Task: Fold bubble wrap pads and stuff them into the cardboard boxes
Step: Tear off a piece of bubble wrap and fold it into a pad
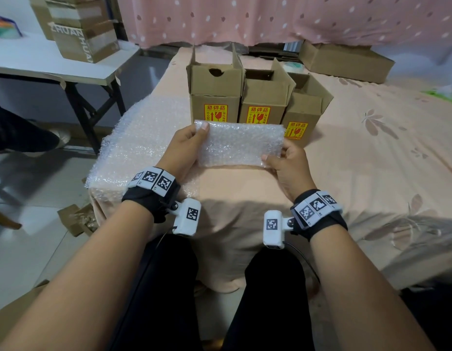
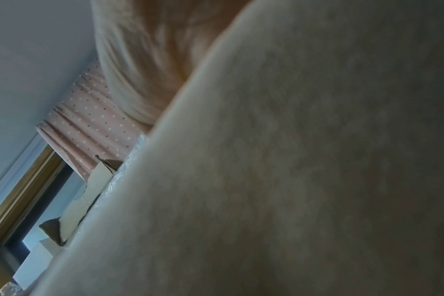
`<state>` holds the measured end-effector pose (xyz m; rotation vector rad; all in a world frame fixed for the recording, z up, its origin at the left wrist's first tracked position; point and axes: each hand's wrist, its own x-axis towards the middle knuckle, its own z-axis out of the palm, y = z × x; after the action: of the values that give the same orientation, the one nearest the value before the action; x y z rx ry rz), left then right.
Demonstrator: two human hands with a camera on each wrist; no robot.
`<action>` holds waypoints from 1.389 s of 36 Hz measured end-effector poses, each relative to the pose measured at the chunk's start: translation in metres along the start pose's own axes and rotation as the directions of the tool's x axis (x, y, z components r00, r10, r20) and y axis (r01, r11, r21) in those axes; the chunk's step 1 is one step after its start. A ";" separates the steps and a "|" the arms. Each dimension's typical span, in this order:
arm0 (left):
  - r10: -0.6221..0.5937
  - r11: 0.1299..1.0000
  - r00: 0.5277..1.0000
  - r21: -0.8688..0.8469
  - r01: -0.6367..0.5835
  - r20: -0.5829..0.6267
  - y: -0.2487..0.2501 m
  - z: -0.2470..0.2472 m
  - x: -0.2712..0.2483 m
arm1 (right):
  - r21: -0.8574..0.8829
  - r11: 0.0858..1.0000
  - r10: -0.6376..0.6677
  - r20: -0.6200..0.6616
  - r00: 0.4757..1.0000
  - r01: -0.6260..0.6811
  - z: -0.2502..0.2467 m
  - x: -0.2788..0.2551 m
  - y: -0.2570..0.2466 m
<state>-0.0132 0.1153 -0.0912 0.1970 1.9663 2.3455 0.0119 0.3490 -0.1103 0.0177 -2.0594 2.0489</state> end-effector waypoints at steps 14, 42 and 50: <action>0.024 1.000 0.998 -0.001 -0.024 0.050 0.001 -0.002 -0.002 | 0.022 1.000 0.017 -0.058 0.998 -0.015 0.000 0.000 -0.003; 0.181 0.966 0.983 0.178 -0.185 0.042 -0.005 -0.003 0.002 | 0.100 0.995 0.006 -0.040 0.999 -0.002 0.003 -0.006 -0.011; 0.156 0.964 0.987 0.210 -0.161 0.039 -0.007 -0.004 0.003 | 0.122 0.992 0.002 -0.038 0.999 0.003 0.005 -0.007 -0.014</action>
<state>-0.0174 0.1128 -0.0983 0.4066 2.2687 2.2047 0.0204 0.3431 -0.0975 0.0002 -1.9089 2.1551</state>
